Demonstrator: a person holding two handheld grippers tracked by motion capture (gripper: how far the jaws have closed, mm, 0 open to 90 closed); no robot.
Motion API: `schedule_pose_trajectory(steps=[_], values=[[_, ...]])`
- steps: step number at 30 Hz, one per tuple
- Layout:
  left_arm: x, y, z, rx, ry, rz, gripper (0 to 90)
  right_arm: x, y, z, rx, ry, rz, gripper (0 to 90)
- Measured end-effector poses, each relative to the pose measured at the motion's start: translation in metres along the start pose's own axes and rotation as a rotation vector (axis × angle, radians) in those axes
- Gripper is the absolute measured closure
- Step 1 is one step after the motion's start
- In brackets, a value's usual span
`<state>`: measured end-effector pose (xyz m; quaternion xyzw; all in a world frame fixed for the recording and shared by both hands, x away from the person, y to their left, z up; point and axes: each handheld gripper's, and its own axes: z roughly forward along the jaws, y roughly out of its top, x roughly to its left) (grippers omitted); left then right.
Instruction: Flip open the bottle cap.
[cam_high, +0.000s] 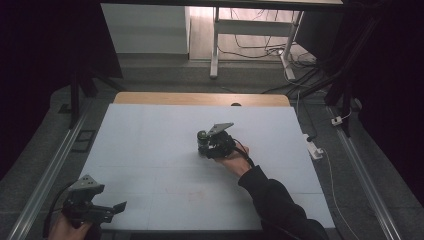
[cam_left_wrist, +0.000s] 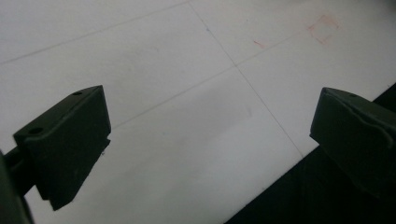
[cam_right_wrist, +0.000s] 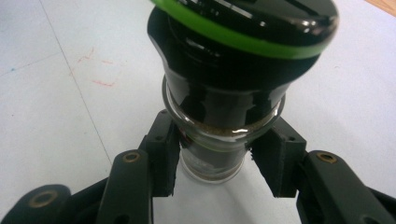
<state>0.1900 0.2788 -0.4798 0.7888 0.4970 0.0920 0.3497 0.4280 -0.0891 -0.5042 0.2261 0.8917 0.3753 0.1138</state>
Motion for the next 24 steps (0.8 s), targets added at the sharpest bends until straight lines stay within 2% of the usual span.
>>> schedule_pose_trajectory(steps=[8, 17, 24], values=[[-0.001, 0.006, 0.003, -0.015, 0.002, 0.032, 0.0, 0.0, 0.0, 0.0, 0.001, 0.001, -0.002, 52.6], [0.0, 0.015, 0.011, -0.034, -0.07, 0.076, 0.0, 0.0, 0.0, 0.0, 0.004, 0.003, -0.007, 52.6], [0.001, 0.028, 0.027, -0.033, -0.111, 0.094, 0.1, -0.001, 0.001, 0.0, 0.009, 0.005, -0.005, 52.6]])
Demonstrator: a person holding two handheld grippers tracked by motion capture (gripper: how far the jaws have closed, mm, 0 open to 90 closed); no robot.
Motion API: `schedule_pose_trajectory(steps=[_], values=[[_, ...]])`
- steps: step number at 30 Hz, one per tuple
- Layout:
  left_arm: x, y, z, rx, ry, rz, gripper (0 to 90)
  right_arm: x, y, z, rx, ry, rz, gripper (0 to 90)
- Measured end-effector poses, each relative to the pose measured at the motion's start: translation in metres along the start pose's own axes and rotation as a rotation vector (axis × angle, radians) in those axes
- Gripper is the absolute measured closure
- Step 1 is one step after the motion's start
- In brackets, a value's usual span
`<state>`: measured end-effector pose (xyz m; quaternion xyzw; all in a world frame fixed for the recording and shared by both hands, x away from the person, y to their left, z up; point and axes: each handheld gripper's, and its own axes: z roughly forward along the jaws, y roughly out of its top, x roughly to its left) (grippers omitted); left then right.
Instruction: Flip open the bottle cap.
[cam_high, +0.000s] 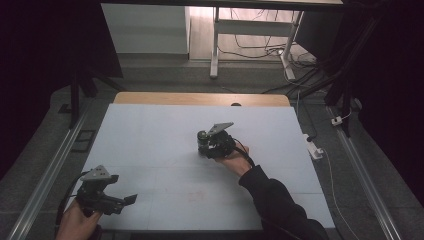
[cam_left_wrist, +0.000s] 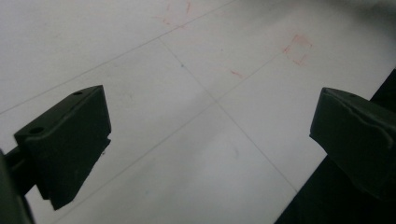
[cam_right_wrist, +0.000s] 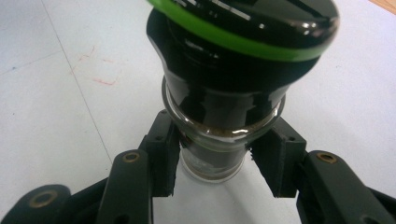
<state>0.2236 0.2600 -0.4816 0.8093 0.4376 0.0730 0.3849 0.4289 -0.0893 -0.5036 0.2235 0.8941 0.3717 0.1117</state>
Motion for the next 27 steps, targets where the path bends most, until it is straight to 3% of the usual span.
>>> schedule_pose_trajectory(steps=[7, 10, 21, 27], values=[[-0.001, 0.019, 0.016, 0.0, -0.021, 0.061, 0.0, 0.0, 0.0, 0.0, -0.003, 0.002, 0.004, 52.6], [0.001, 0.027, 0.024, -0.025, -0.04, 0.086, 0.0, 0.0, 0.0, 0.0, -0.004, 0.003, 0.006, 52.6], [0.001, 0.062, 0.052, -0.07, -0.103, 0.118, 0.0, -0.001, -0.001, 0.0, -0.006, 0.006, 0.005, 52.6], [0.0, 0.081, 0.068, -0.062, -0.093, 0.156, 0.0, 0.0, -0.001, 0.0, -0.006, 0.006, 0.004, 52.6]])
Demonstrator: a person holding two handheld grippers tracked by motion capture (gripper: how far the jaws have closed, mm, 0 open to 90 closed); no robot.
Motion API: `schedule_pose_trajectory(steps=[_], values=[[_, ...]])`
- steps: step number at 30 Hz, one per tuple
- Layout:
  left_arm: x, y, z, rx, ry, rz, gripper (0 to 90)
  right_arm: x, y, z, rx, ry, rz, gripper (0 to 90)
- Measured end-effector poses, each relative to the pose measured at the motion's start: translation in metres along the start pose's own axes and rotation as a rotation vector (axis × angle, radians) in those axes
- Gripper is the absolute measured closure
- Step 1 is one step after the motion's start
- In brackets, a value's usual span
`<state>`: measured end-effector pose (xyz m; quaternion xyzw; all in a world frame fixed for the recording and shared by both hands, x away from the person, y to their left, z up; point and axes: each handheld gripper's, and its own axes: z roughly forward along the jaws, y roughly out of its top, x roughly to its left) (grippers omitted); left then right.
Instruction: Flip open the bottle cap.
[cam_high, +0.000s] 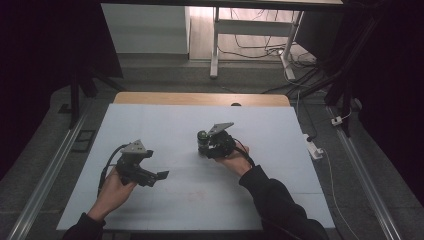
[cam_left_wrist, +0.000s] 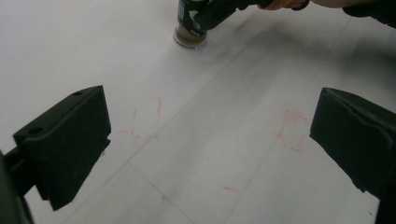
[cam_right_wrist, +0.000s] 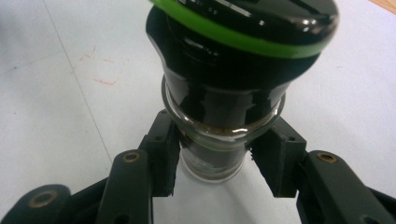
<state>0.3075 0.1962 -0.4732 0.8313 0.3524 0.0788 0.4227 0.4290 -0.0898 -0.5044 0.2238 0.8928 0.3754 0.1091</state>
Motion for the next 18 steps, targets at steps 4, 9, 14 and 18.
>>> schedule_pose_trajectory(steps=[4, 9, 14, 18], values=[[0.002, 0.008, 0.008, 0.004, -0.003, -0.003, 0.0, 0.0, 0.0, 0.0, 0.0, 0.0, -0.003, 52.6], [0.004, 0.018, 0.017, 0.016, -0.007, -0.004, 0.0, 0.0, 0.0, 0.0, 0.001, 0.0, -0.002, 52.6], [0.004, 0.029, 0.026, 0.009, -0.01, 0.021, 0.2, 0.0, 0.0, 0.0, 0.001, 0.001, -0.004, 52.6], [0.004, 0.039, 0.035, -0.002, -0.017, 0.037, 0.1, 0.0, 0.0, 0.0, 0.001, 0.001, -0.006, 52.6]])
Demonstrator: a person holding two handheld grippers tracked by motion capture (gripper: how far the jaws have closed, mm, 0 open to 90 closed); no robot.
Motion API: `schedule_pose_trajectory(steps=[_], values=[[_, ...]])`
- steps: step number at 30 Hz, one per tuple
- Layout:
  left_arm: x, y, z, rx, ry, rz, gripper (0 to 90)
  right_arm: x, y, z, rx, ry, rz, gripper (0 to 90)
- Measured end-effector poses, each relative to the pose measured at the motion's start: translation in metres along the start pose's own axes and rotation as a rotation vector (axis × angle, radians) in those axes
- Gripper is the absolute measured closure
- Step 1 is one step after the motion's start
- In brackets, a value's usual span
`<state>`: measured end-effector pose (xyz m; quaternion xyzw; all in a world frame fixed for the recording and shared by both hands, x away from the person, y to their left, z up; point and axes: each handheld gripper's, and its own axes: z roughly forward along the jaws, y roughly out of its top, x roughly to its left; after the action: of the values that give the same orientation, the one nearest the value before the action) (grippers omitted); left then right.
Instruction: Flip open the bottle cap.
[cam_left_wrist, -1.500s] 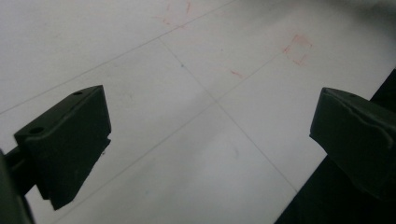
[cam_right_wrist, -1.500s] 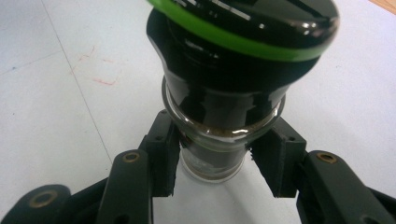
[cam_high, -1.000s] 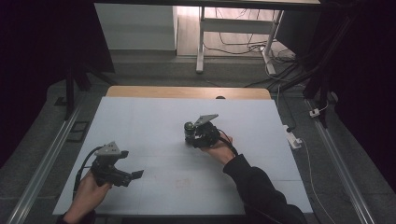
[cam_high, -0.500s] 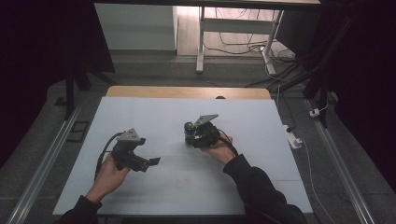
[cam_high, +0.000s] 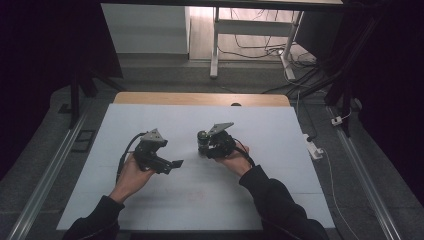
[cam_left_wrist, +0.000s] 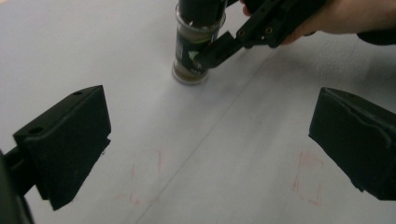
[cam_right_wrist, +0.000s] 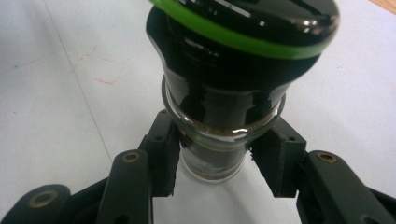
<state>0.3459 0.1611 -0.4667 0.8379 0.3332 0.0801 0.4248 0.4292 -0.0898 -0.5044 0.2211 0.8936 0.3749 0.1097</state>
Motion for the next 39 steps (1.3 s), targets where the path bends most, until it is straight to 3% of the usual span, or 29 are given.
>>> schedule_pose_trajectory(steps=[5, 15, 23, 26, 30, 32, 39], values=[[0.001, 0.01, 0.012, 0.014, 0.01, 0.037, 0.1, 0.0, 0.0, 0.0, 0.0, 0.001, -0.002, 52.7], [0.01, 0.026, 0.032, 0.009, 0.012, 0.03, 0.1, 0.0, 0.0, 0.0, -0.001, 0.002, 0.001, 52.6], [0.012, 0.036, 0.05, 0.025, 0.026, 0.057, 3.4, 0.0, 0.0, 0.0, -0.001, 0.002, -0.001, 52.6], [0.012, 0.037, 0.052, 0.023, 0.021, 0.071, 14.3, 0.0, 0.0, 0.0, -0.001, 0.002, -0.001, 52.7], [0.011, 0.037, 0.052, 0.035, 0.032, 0.097, 38.8, 0.0, 0.0, 0.0, -0.002, 0.002, -0.003, 52.6], [0.011, 0.037, 0.053, 0.042, 0.01, 0.108, 50.6, 0.0, 0.0, 0.0, 0.0, 0.002, -0.003, 52.7], [0.007, 0.037, 0.057, 0.057, -0.025, 0.119, 78.5, 0.0, 0.0, 0.0, -0.001, 0.001, -0.002, 52.7]])
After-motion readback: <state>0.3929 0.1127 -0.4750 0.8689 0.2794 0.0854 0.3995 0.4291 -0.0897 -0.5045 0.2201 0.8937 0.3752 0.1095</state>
